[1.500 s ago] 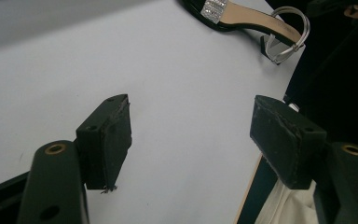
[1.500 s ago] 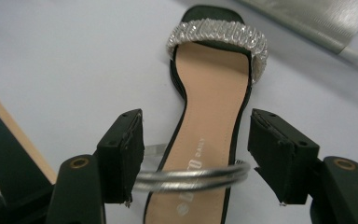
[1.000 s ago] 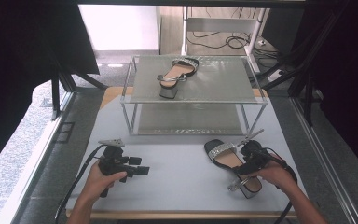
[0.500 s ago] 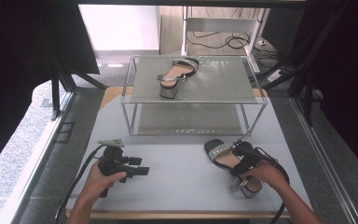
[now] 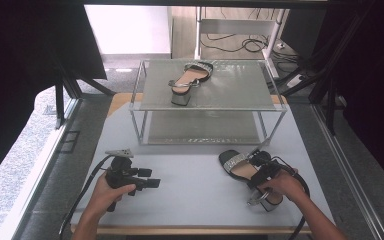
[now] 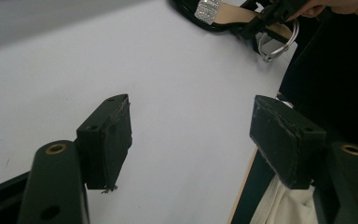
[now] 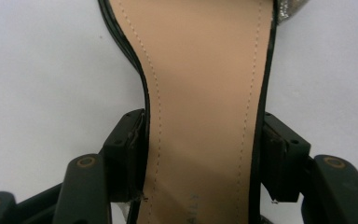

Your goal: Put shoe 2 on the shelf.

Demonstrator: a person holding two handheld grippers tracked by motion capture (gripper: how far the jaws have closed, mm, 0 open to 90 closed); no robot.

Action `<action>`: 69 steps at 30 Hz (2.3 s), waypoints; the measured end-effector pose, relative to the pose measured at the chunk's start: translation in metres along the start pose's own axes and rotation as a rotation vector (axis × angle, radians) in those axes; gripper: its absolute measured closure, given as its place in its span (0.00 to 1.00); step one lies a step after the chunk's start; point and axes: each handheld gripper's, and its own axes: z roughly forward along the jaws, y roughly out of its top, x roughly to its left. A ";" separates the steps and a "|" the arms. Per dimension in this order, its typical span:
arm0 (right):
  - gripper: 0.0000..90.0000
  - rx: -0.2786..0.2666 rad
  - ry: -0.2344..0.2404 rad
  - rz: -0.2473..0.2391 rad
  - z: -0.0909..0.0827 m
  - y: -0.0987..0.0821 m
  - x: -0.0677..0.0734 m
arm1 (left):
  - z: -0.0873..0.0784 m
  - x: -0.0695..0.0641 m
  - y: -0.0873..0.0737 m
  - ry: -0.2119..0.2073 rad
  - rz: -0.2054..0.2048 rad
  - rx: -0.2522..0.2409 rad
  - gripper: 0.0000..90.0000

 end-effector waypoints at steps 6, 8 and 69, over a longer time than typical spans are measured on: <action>0.46 -0.029 0.073 0.049 -0.005 -0.001 -0.011 | 0.001 0.001 -0.001 0.003 -0.004 0.007 0.33; 0.46 -0.046 0.100 0.070 -0.008 -0.001 -0.015 | 0.001 0.002 -0.001 0.003 -0.003 0.006 0.33; 0.47 -0.472 0.402 0.025 -0.159 0.001 0.000 | -0.003 0.008 -0.004 0.000 -0.039 -0.011 0.34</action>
